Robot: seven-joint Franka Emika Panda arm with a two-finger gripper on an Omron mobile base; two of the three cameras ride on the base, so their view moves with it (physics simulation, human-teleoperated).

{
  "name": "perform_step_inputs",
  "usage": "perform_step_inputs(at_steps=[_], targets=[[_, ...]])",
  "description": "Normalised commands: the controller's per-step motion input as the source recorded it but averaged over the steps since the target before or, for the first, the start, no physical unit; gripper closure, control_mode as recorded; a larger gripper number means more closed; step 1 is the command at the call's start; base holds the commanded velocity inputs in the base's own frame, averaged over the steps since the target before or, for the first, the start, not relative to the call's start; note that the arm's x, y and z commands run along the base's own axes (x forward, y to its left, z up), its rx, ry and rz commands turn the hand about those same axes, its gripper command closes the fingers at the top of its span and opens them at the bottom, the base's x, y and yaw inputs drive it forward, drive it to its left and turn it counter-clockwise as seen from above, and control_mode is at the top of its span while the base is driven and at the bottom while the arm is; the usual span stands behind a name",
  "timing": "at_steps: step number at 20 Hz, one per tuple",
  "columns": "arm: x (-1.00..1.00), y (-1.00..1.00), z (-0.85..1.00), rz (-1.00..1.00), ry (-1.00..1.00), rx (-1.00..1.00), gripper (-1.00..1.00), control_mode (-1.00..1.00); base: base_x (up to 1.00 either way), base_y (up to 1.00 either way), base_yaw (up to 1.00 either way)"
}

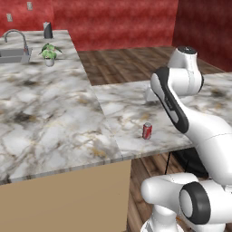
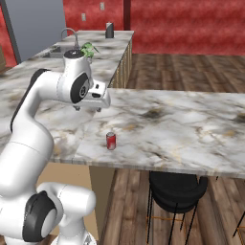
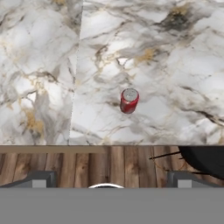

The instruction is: Four empty soda cans are scattered around the kitchen. Gather all the cans and cluster them next to the stove for recycling.

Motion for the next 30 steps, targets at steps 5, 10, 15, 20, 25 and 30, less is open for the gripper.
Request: perform_step_inputs(at_steps=[5,10,15,20,25,30], targets=[[0.09,-0.15,-0.23,0.06,0.00,0.00,-1.00,-1.00,0.00,0.00,0.00],[0.12,-0.05,-0.32,0.01,0.01,0.00,-1.00,-1.00,0.00,0.00,0.00],[0.19,0.00,-0.27,0.00,0.00,0.00,-1.00,-1.00,0.00,0.00,0.00],[0.27,0.00,-0.22,0.00,0.03,-0.01,-1.00,-1.00,0.00,0.00,0.00],[0.33,0.00,-0.19,0.00,0.01,0.00,-1.00,-1.00,0.00,0.00,0.00],[0.34,0.00,-0.17,0.00,0.02,0.00,-1.00,-1.00,0.00,0.00,0.00]])
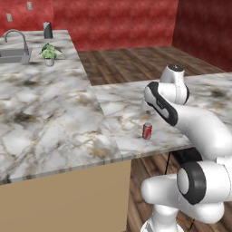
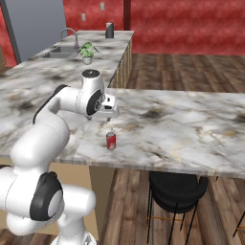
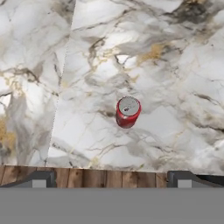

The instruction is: Four empty soda cans are scattered around the kitchen. Gather all the cans and cluster them next to the stove for recycling.

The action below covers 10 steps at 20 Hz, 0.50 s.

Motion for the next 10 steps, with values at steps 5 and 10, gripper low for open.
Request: perform_step_inputs(at_steps=[5,10], targets=[[0.29,-0.03,-0.16,0.00,0.01,-0.04,-1.00,-1.00,0.00,0.00,0.00],[0.28,-0.06,-0.18,-0.01,0.05,-0.05,-1.00,-1.00,0.00,0.00,0.00]])
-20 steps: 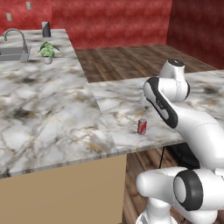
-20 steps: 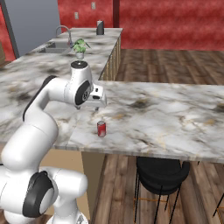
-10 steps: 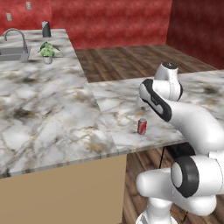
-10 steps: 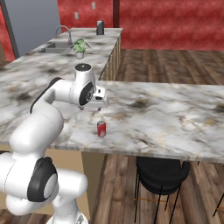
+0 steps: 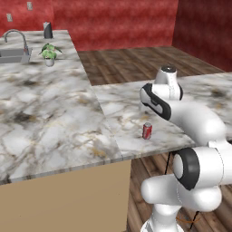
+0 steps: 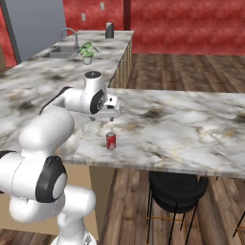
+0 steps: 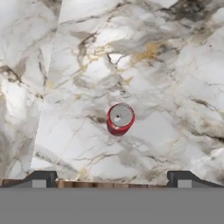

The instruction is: Four empty soda cans are scattered around the kitchen. Gather all the cans and cluster them next to the stove for recycling.

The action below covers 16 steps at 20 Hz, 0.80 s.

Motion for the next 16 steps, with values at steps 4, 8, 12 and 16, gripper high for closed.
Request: perform_step_inputs(at_steps=[4,8,12,16], targets=[[0.22,-0.07,-0.20,-0.02,0.07,-0.01,-1.00,-1.00,0.00,0.00,0.00],[0.16,-0.01,-0.25,-0.05,0.03,0.00,-1.00,-1.00,0.00,0.00,0.00],[0.20,0.00,-0.25,-0.02,0.01,0.00,-1.00,-1.00,0.00,0.00,0.00],[0.22,-0.01,-0.25,0.00,0.00,0.00,-1.00,-1.00,0.00,0.00,0.00]])
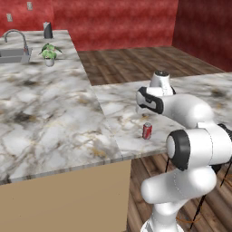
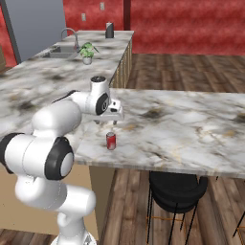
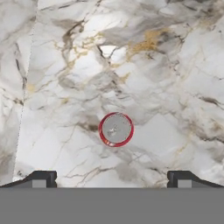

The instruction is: Four empty soda cans are scattered around the kitchen. Gather all the cans and cluster them next to the stove for recycling.

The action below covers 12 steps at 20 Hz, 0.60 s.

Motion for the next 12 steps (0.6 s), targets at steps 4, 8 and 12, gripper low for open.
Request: perform_step_inputs(at_steps=[4,8,12], targets=[[0.25,0.00,-0.24,0.00,0.00,0.00,-1.00,-1.00,0.00,0.00,0.00],[0.16,-0.03,-0.21,0.00,0.01,0.00,-1.00,-1.00,0.00,0.00,0.00],[0.08,-0.02,-0.23,-0.01,0.01,0.00,-1.00,-1.00,0.00,0.00,0.00]])
